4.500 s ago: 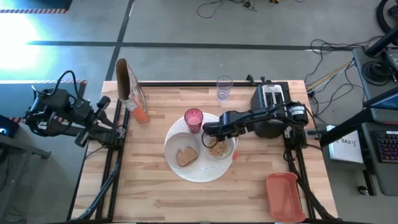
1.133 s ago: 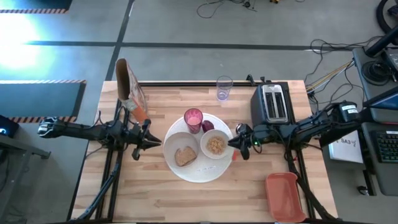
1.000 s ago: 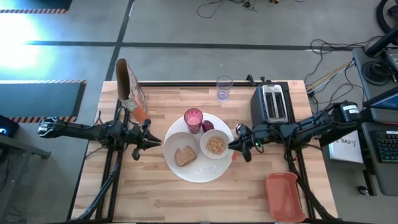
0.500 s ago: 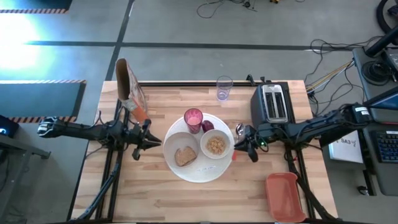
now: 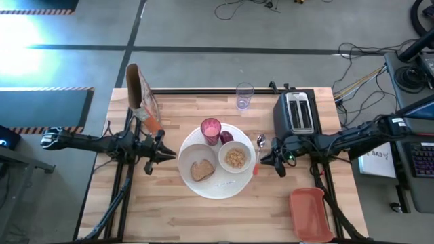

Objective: Arrange a breakfast setting
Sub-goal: Return to Home Position

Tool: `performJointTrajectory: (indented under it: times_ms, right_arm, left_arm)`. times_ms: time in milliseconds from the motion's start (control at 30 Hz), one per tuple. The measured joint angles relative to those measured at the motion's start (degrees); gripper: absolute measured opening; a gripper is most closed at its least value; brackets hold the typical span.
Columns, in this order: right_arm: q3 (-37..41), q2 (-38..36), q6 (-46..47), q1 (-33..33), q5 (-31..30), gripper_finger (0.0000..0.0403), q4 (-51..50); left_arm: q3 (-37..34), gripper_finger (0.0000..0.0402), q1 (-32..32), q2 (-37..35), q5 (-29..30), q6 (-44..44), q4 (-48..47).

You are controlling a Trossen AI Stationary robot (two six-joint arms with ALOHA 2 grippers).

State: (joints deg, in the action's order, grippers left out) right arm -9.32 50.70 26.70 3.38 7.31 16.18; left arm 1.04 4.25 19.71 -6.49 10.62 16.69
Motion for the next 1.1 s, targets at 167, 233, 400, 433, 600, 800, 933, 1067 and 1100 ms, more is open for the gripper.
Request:
performJointTrajectory:
  times_ms: [167,233,400,433,600,800,933,1067,1100]
  right_arm:
    - [3.37,-1.47,3.45,0.13,0.42,0.0061,3.23]
    - [4.50,-1.99,3.20,0.15,0.56,0.0061,4.84]
    - [8.17,-3.20,0.74,0.15,0.99,0.0061,11.15]
    - [8.55,-3.36,0.51,0.17,1.04,0.0061,11.73]
    - [8.66,-3.36,-3.62,0.19,1.33,0.0061,11.00]
    - [8.68,-3.28,-5.71,0.16,0.81,0.0061,9.49]
    - [8.68,-3.28,-5.76,0.13,0.59,0.0061,9.23]
    - [8.70,-3.28,-5.73,0.13,0.43,0.0061,9.22]
    - [8.70,-3.28,-5.73,0.13,0.41,0.0061,9.22]
  left_arm:
    - [0.00,0.0045,0.04,-0.09,-0.01,0.01,0.03]
    - [0.00,0.0045,0.04,-0.06,-0.01,0.00,0.03]
    - [0.00,0.0045,0.04,-0.59,-0.03,-0.01,0.09]
    - [0.00,0.0045,0.04,-0.60,-0.03,-0.01,0.08]
    - [0.00,0.0045,0.04,-1.26,-0.05,-0.01,-0.04]
    - [0.00,0.0045,0.05,-3.31,-0.07,0.00,0.01]
    - [0.00,0.0045,0.06,-5.00,-0.08,-0.01,0.00]
    - [0.00,0.0045,0.05,-7.44,-0.10,-0.01,0.02]
    - [0.00,0.0045,0.05,-8.14,-0.10,-0.01,-0.02]
